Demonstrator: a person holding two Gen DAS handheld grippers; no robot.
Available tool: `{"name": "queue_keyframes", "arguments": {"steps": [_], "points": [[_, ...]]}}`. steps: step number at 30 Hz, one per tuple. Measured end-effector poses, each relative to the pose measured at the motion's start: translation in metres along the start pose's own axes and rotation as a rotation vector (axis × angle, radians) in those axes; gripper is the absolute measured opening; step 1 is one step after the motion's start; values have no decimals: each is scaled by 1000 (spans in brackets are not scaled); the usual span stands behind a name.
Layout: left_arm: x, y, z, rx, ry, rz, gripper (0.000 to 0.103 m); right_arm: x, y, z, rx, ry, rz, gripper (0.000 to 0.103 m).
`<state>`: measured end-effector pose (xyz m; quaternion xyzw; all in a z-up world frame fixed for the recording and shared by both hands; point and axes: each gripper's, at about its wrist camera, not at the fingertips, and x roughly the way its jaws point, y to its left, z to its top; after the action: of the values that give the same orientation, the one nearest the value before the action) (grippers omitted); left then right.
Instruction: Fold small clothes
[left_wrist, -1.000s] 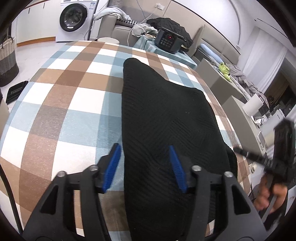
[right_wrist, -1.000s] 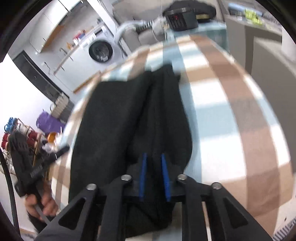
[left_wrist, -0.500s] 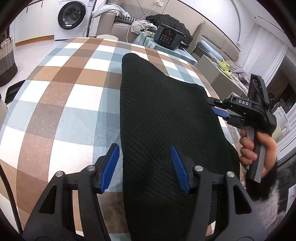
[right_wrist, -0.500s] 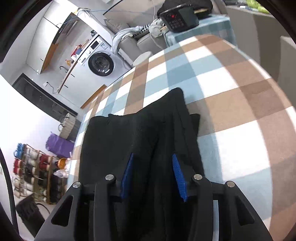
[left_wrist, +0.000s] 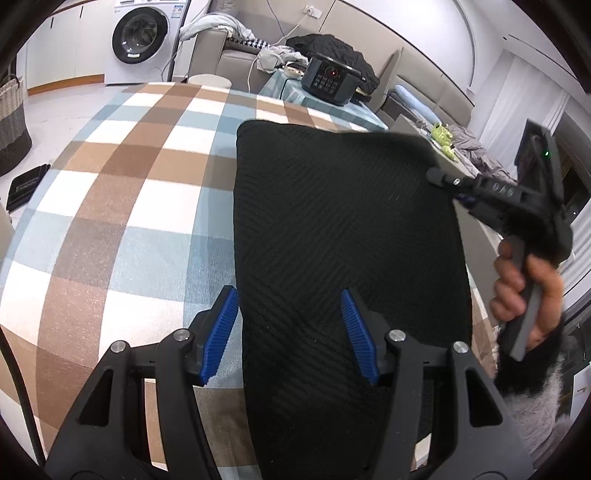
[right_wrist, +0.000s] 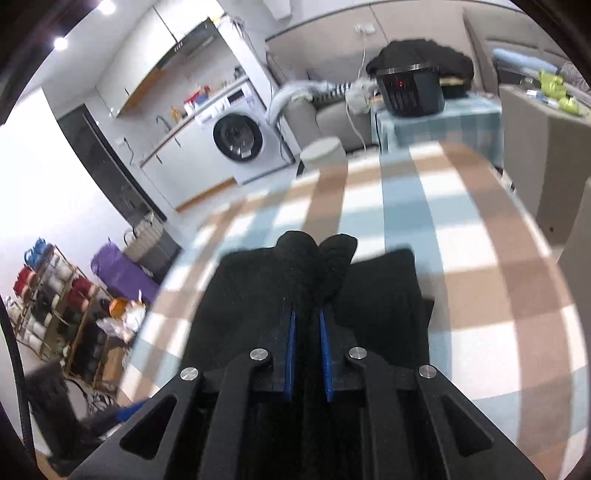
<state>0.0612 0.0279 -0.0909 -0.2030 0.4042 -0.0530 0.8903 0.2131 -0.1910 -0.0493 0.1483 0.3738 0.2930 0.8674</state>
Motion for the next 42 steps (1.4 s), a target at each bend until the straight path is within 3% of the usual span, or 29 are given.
{"name": "queue_keyframes", "arguments": {"steps": [3,6,9,14,17,20,24,27,28,29,32,35,38,42], "points": [[-2,-5,2,11,-10,-9,59,-3,5,8,-30,-9,-88,11],[3,-8,0,26,-1,-4,59,23,-14,4,8,52,-209,11],[11,-8,-6,27,25,12,59,46,-37,-5,65,124,-267,16],[19,-5,-16,21,56,28,59,11,-41,-27,81,107,-209,33],[19,-4,-19,17,58,31,59,-28,-32,-51,43,94,-122,34],[18,-6,-19,24,55,31,59,-67,-28,-87,23,99,-135,34],[11,-20,-21,49,48,5,59,-86,-43,-133,130,170,-154,34],[11,-36,-23,83,56,-22,60,-90,-50,-163,214,199,-106,33],[11,-42,-24,95,59,-31,60,-90,-50,-168,221,199,-105,31],[12,-50,-25,108,66,-48,61,-91,-48,-173,218,194,-102,20],[15,-72,-30,143,92,-87,61,-97,-38,-173,205,164,-105,5],[19,-99,-36,189,115,-128,61,-115,-27,-175,193,135,-59,4],[30,-126,-41,219,151,-172,65,-103,-32,-187,208,200,-94,4],[60,-155,-52,264,237,-127,65,-100,-35,-191,217,195,-73,4]]}}
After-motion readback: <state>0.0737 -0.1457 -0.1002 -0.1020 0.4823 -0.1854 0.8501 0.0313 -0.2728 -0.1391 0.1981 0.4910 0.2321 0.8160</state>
